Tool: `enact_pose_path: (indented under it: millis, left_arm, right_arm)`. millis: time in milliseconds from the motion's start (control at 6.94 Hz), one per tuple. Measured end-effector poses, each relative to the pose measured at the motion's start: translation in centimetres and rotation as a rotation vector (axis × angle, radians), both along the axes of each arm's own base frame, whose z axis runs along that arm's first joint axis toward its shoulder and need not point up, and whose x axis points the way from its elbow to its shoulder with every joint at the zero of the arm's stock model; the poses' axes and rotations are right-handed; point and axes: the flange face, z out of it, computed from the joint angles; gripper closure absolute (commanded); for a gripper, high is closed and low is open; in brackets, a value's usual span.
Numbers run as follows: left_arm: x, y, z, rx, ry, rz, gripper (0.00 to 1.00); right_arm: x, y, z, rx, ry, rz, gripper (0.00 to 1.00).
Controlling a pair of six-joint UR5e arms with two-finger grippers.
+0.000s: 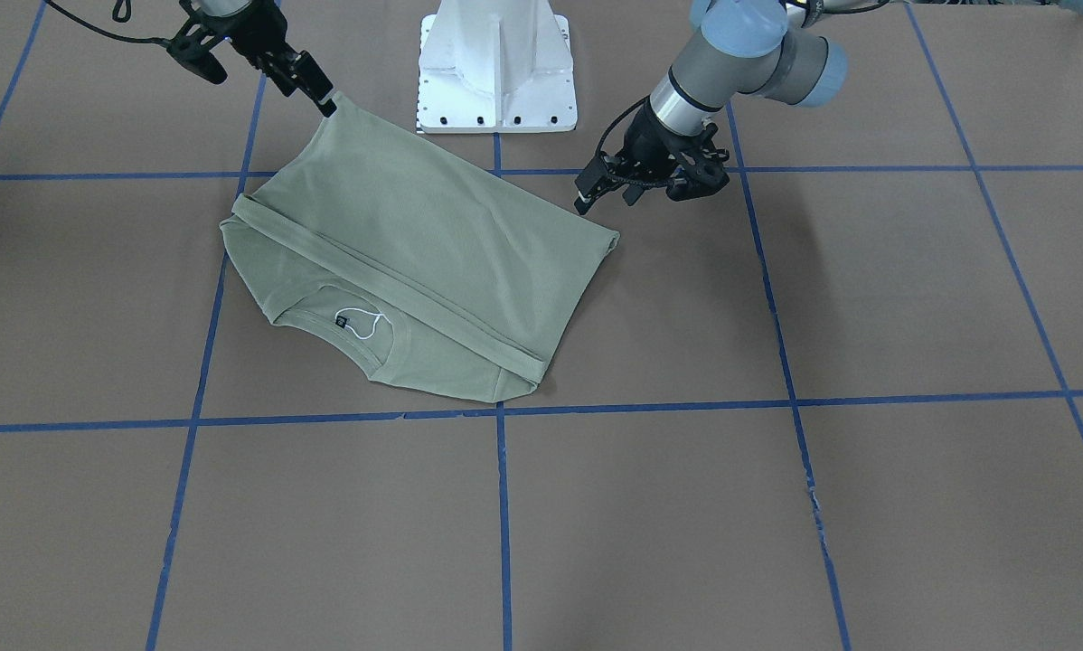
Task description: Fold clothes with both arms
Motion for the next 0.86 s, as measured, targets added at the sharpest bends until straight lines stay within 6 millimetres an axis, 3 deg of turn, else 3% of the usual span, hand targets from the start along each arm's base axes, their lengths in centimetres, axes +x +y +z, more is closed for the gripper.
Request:
enact_pose_path:
  millis: [288, 865]
  left_arm:
    - [2.4, 1.9, 0.4, 0.011, -0.073, -0.025, 0.24]
    - [3.6, 1.0, 2.0, 0.073, -0.144, -0.117, 0.32]
  right_arm:
    - [2.2, -4.3, 0.4, 0.005, 0.007, 0.113, 0.00]
    - [1.9, -5.7, 2.4, 0.001, 0.049, 0.144, 0.00]
